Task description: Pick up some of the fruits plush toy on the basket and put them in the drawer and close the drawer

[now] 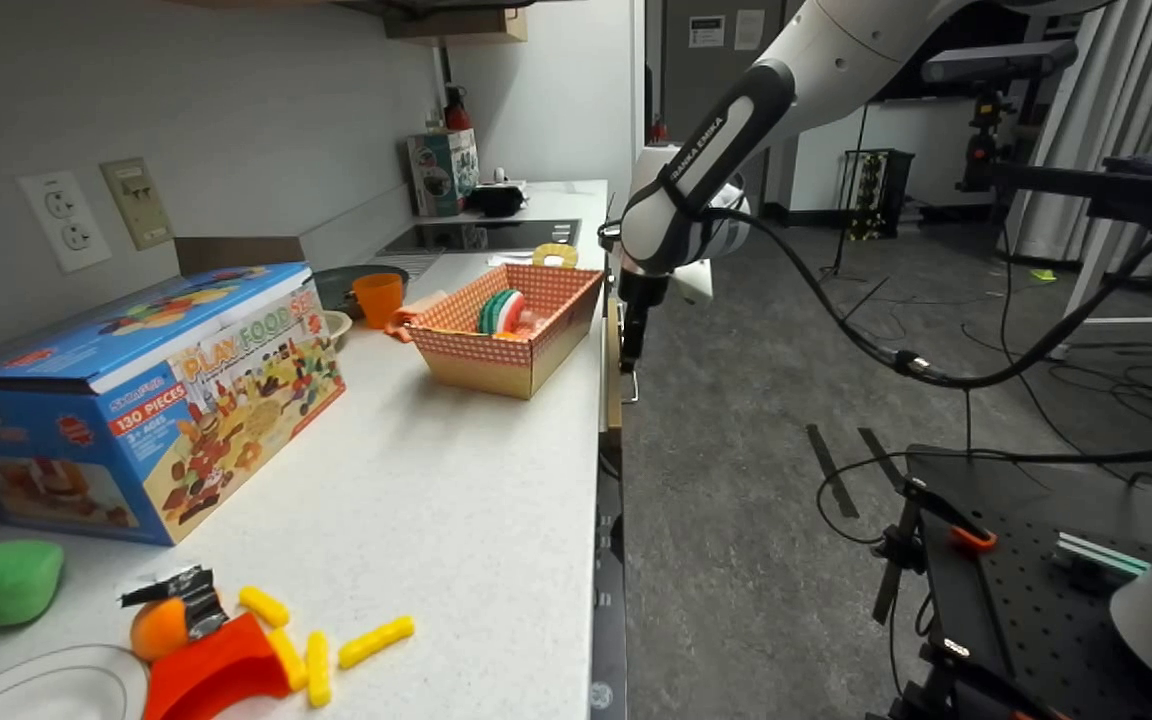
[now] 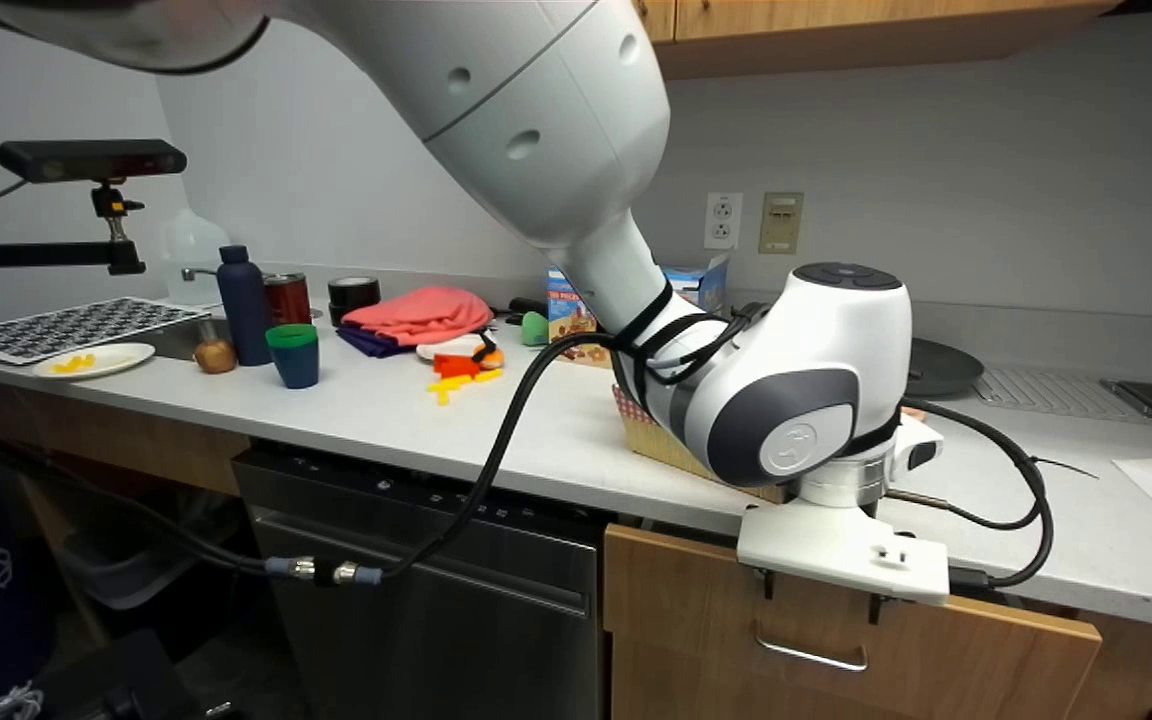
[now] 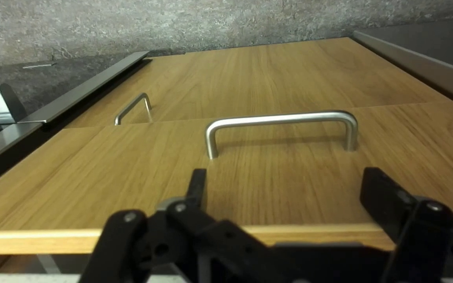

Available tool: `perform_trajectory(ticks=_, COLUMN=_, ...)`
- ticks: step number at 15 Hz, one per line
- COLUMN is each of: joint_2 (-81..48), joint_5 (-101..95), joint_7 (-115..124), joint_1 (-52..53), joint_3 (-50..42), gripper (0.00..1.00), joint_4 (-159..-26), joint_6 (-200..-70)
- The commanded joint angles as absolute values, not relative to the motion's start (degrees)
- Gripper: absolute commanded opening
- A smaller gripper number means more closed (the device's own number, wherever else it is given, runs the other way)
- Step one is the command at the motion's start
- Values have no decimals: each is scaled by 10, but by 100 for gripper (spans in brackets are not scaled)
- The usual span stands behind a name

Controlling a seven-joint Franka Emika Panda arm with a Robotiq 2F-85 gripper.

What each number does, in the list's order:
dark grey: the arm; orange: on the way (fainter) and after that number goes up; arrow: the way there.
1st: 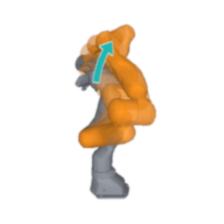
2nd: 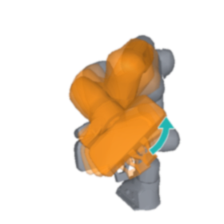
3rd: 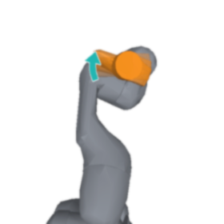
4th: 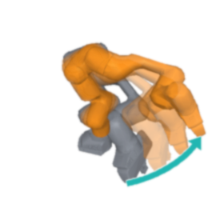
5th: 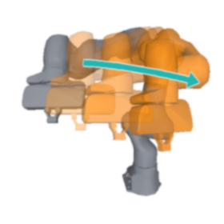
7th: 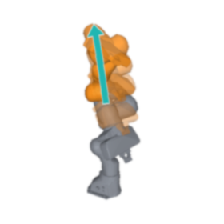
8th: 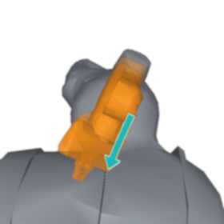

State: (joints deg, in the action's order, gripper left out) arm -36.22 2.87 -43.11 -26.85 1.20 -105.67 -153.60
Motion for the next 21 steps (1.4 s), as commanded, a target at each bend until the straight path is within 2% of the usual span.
perform_trajectory(ticks=1, joint_2=-387, joint_5=47, joint_7=-416, joint_1=-261, joint_3=28, gripper=100, joint_4=-1011, joint_6=-1532)
perform_trajectory(ticks=7, joint_2=-350, joint_5=37, joint_7=-412, joint_1=-265, joint_3=23, gripper=100, joint_4=-1070, joint_6=-1560)
perform_trajectory(ticks=21, joint_2=-35, joint_5=67, joint_7=-482, joint_1=-296, joint_3=58, gripper=100, joint_4=-1448, joint_6=-1737)
